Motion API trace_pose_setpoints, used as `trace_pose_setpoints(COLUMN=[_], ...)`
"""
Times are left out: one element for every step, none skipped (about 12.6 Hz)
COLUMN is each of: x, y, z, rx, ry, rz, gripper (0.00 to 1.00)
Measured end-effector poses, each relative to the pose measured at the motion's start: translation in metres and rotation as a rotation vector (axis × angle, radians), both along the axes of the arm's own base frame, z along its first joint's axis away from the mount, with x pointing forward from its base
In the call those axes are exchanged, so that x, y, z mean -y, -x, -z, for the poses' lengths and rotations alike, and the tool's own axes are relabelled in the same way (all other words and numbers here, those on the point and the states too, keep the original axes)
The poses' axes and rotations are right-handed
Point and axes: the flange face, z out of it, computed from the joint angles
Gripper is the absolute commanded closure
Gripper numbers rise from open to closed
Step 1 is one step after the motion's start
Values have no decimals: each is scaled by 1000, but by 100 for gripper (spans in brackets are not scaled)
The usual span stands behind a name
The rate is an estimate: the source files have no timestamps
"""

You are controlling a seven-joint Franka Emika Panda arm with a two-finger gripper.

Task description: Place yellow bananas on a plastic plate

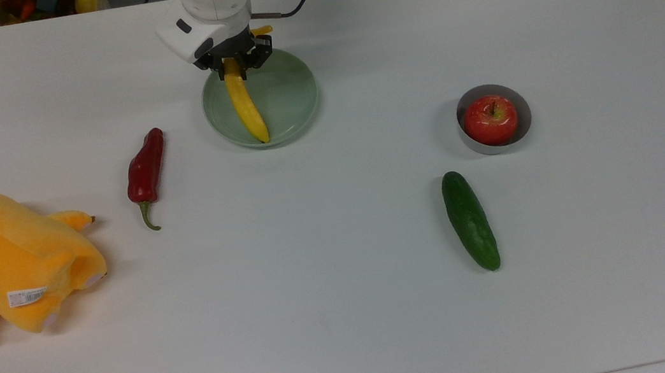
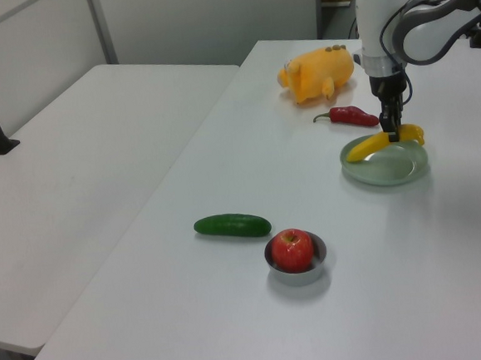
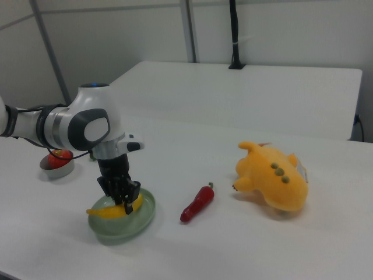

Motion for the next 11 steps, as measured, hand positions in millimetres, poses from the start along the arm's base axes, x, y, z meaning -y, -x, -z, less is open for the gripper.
trace_pose_setpoints(x=[2,4,5,6,6,6,6,7,7,8,8], y=[1,1,1,1,1,2,4,7,8,8,8], z=[-2,-3,-4,-5,-6,-8,-14,-23,-31,-50,-64], rx=[4,8,9,10,12,16,16,8,3,6,11], ry=[1,1,1,1,2,2,2,2,3,3,1], rz=[13,22,25,33,43,47,51,55,59,67,73], gripper=[6,0,0,0,0,0,0,0,0,0,0])
